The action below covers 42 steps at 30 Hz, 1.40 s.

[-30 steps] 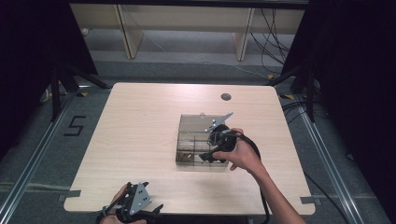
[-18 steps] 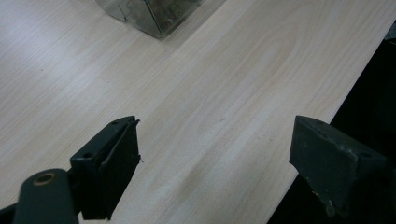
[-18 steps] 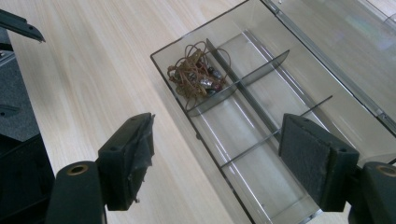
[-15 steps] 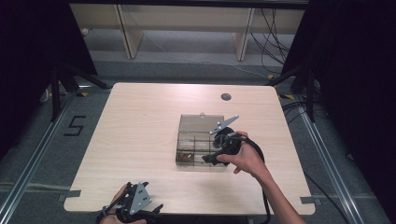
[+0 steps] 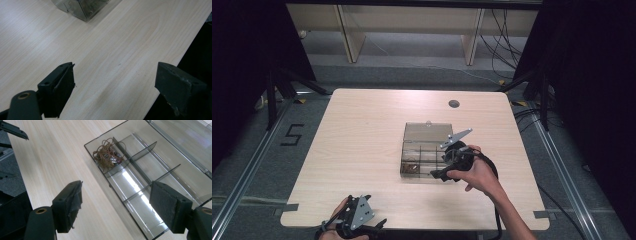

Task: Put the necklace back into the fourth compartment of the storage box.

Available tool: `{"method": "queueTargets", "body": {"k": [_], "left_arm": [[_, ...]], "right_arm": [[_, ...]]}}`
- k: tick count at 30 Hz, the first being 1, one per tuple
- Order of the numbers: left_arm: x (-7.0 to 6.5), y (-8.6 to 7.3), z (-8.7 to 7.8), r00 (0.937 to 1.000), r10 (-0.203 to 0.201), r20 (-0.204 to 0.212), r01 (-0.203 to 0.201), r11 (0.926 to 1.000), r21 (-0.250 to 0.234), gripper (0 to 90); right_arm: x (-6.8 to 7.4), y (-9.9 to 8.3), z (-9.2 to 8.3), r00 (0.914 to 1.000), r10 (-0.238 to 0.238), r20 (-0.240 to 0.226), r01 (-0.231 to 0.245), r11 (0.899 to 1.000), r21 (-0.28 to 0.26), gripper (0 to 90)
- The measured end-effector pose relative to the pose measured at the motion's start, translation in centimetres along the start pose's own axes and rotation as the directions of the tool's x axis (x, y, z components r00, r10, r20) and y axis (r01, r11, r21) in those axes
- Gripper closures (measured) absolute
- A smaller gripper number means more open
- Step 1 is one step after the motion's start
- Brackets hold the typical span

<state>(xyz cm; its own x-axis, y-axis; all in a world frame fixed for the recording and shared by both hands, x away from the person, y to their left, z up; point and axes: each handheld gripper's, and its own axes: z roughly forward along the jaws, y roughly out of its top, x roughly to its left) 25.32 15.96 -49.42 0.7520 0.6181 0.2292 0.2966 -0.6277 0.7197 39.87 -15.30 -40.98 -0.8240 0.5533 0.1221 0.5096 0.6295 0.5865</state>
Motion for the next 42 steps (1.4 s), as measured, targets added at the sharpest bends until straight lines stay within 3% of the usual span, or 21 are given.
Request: {"method": "queueTargets", "body": {"k": [7,10,11,12,14,16,17,19,21,22,28,30,32,36,38,39,40,41,42], "left_arm": [[0.0,0.0,0.0,1.0000,0.004,0.009,-0.004,0.9999,0.009,15.5],[0.0,0.0,0.0,1.0000,0.002,0.008,-0.002,1.0000,0.003,15.5],[0.1,0.0,0.0,0.9999,0.013,0.005,-0.013,0.9999,0.004,15.4],[0.1,0.0,0.0,0.9999,0.010,0.005,-0.010,0.9999,0.004,15.5],[0.0,0.0,0.1,1.0000,0.002,0.009,-0.002,1.0000,0.005,15.4],[-0.1,0.0,0.1,0.9999,0.001,0.011,-0.001,1.0000,0.006,15.4],[0.0,0.0,0.1,0.9999,0.005,0.011,-0.005,1.0000,0.006,15.5],[0.0,0.0,0.1,0.9999,0.009,0.010,-0.009,0.9999,0.011,15.4],[0.0,0.0,0.0,0.9999,0.011,0.011,-0.011,0.9999,0.012,15.4],[0.0,0.0,0.0,0.9999,0.006,0.010,-0.006,0.9999,0.010,15.4],[-0.1,-0.1,0.0,0.9998,-0.018,0.008,0.018,0.9998,0.012,15.5],[-0.1,-0.1,0.0,0.9998,-0.020,0.007,0.020,0.9997,0.011,15.5],[0.1,0.0,0.0,0.9998,0.018,0.005,-0.018,0.9998,0.004,15.4],[0.0,0.0,0.1,1.0000,0.000,0.006,0.000,1.0000,0.003,15.5],[0.0,0.0,0.0,1.0000,0.002,0.007,-0.002,1.0000,0.004,15.5],[0.0,0.0,0.0,1.0000,0.003,0.007,-0.003,1.0000,0.004,15.5],[0.1,0.0,0.0,0.9998,0.017,0.005,-0.017,0.9998,0.005,15.5],[-0.1,0.0,0.0,0.9999,-0.014,0.008,0.014,0.9998,0.012,15.5],[-0.1,0.0,0.0,0.9999,-0.014,0.008,0.014,0.9998,0.012,15.5]], "right_arm": [[0.2,-1.0,-0.3,0.9993,0.036,0.007,-0.036,0.999,0.002,27.1],[0.0,-1.4,-0.5,0.9999,0.013,-0.004,-0.013,1.000,-0.014,27.1],[0.2,-1.6,-0.6,0.9992,0.040,0.008,-0.040,0.999,-0.011,27.1],[0.0,-1.7,-0.7,0.9997,0.021,0.011,-0.021,1.000,-0.017,27.1],[0.2,-2.0,-0.6,0.9992,0.038,0.015,-0.038,0.999,-0.020,27.0],[0.1,-2.3,-0.5,0.9999,0.014,-0.006,-0.014,0.999,-0.031,26.5],[0.3,-2.4,-0.6,0.9992,0.039,0.010,-0.039,0.999,-0.019,26.4],[0.3,-2.7,-0.5,0.9999,0.011,0.004,-0.011,0.999,-0.030,26.3],[0.5,-2.9,-0.5,0.9996,0.024,0.013,-0.023,0.999,-0.028,26.3],[0.4,-3.0,-0.3,0.9999,0.008,0.011,-0.007,0.999,-0.053,26.3],[0.7,-3.5,-0.6,0.9997,0.026,0.003,-0.026,0.999,-0.048,26.2],[0.6,-3.8,-0.3,0.9998,0.019,-0.004,-0.019,0.997,-0.075,26.2],[0.6,-3.9,-0.5,0.9999,0.016,-0.003,-0.016,0.997,-0.069,26.2],[0.7,-4.5,-0.1,0.9998,0.020,0.003,-0.020,0.995,-0.093,26.1],[0.6,-4.5,-0.1,1.0000,0.008,-0.002,-0.008,0.996,-0.089,25.9],[0.9,-4.6,-0.3,0.9993,0.036,0.002,-0.036,0.997,-0.069,25.8],[0.8,-4.7,-0.5,0.9995,0.032,-0.003,-0.032,0.997,-0.066,25.5],[0.7,-4.8,-0.4,0.9998,0.017,0.004,-0.016,0.995,-0.098,25.3],[0.7,-4.8,-0.3,0.9998,0.014,0.016,-0.012,0.994,-0.110,24.9]]}}
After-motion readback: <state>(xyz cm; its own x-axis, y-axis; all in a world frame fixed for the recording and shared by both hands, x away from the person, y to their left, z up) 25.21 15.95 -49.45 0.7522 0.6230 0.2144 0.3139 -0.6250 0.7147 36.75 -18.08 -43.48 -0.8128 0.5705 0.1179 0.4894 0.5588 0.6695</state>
